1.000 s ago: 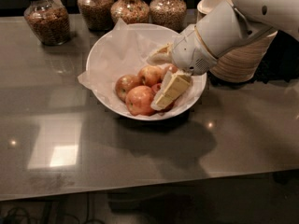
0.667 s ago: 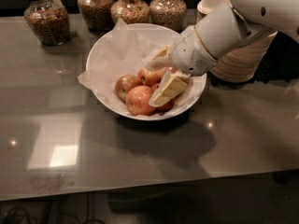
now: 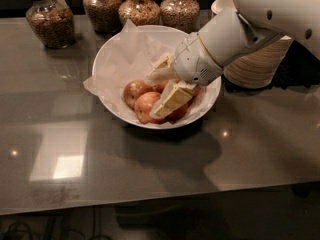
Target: Pick apple from white bowl
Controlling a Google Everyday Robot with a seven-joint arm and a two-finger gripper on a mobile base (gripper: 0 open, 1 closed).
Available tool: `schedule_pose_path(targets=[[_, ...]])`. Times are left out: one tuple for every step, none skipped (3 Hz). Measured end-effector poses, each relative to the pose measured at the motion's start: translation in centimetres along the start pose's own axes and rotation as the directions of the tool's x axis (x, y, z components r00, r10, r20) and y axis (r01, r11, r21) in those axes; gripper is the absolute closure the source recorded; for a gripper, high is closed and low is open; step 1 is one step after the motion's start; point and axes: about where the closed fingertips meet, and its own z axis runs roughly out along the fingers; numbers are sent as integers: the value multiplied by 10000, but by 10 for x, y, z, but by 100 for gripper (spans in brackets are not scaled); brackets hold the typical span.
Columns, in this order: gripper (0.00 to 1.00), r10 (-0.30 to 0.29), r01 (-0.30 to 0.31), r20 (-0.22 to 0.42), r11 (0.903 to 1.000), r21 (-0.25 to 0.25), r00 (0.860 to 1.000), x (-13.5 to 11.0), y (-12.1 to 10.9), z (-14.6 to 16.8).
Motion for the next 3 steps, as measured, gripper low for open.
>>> schedule_pose_path(targets=[[40, -169, 172, 69, 9991, -386, 9998, -6, 6, 9], [37, -146, 151, 113, 9987, -493, 9998, -3, 10, 11], [34, -173, 184, 269, 9990, -414, 9995, 8, 8, 16]])
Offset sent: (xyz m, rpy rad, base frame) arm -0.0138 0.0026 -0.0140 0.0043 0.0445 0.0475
